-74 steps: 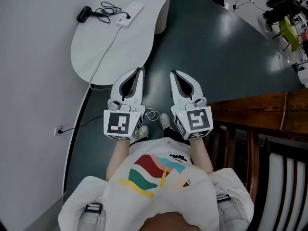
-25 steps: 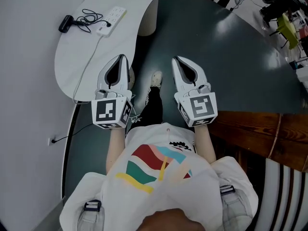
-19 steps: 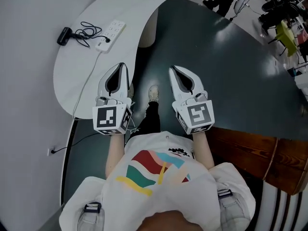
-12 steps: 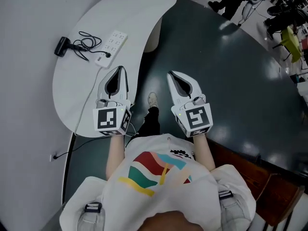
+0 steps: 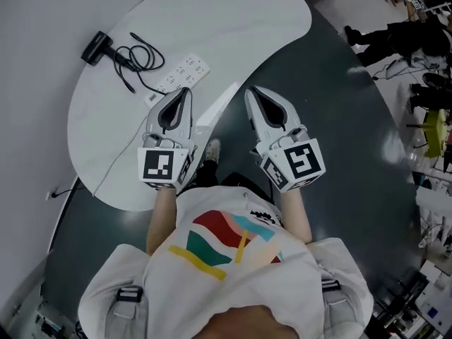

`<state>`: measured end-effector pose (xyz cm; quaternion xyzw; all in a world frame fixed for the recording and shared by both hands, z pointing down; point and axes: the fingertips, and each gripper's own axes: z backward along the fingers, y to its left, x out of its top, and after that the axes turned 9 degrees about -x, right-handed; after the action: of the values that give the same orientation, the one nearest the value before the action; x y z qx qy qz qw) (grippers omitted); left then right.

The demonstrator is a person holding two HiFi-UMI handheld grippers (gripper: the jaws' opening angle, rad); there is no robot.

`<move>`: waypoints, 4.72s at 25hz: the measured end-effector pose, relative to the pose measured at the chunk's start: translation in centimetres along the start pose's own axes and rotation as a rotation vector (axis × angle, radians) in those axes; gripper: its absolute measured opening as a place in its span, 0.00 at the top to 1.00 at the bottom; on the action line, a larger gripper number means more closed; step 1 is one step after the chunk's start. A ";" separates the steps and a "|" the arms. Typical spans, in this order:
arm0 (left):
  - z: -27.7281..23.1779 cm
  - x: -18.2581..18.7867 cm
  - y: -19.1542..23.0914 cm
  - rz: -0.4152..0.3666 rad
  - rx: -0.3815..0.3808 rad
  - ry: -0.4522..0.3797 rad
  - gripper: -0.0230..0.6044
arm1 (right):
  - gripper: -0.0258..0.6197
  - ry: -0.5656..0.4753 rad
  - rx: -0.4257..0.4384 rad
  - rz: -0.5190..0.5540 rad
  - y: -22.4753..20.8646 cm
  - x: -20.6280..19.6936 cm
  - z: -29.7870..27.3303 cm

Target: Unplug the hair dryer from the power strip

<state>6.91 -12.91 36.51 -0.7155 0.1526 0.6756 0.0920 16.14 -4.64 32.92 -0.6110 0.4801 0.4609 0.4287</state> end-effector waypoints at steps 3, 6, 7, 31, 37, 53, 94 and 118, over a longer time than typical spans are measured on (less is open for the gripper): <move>-1.0 0.5 2.6 -0.037 0.100 0.024 0.97 | 0.94 0.018 0.077 0.013 -0.1 0.2 -2.6; -0.7 2.3 4.6 -0.024 0.221 -0.003 0.97 | 0.94 0.047 0.223 -0.093 -0.2 0.5 -4.5; -0.4 2.9 5.3 -0.026 0.275 -0.007 0.97 | 0.94 0.053 0.280 -0.134 -0.3 0.9 -5.3; 6.0 1.5 8.0 -0.054 0.682 0.014 0.97 | 0.62 0.253 1.018 0.742 7.3 -6.8 -15.4; 8.2 -0.2 7.5 -0.006 0.701 0.036 0.97 | 0.60 0.464 1.137 1.087 8.5 -13.5 -16.5; 9.0 -4.4 6.7 0.103 0.659 0.154 0.97 | 0.62 0.782 1.117 1.614 5.4 -21.5 -20.0; 0.0 -17.2 10.6 0.238 0.525 0.287 0.89 | 0.64 0.915 1.088 1.624 5.6 -22.4 -19.7; -0.2 -4.6 11.7 0.085 0.472 -0.035 0.88 | 0.64 0.905 1.093 1.622 5.7 -22.2 -19.7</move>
<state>2.96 -23.48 41.94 -0.6552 0.3347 0.6368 0.2306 10.98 -20.45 58.15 0.0501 0.9968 0.0619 -0.0074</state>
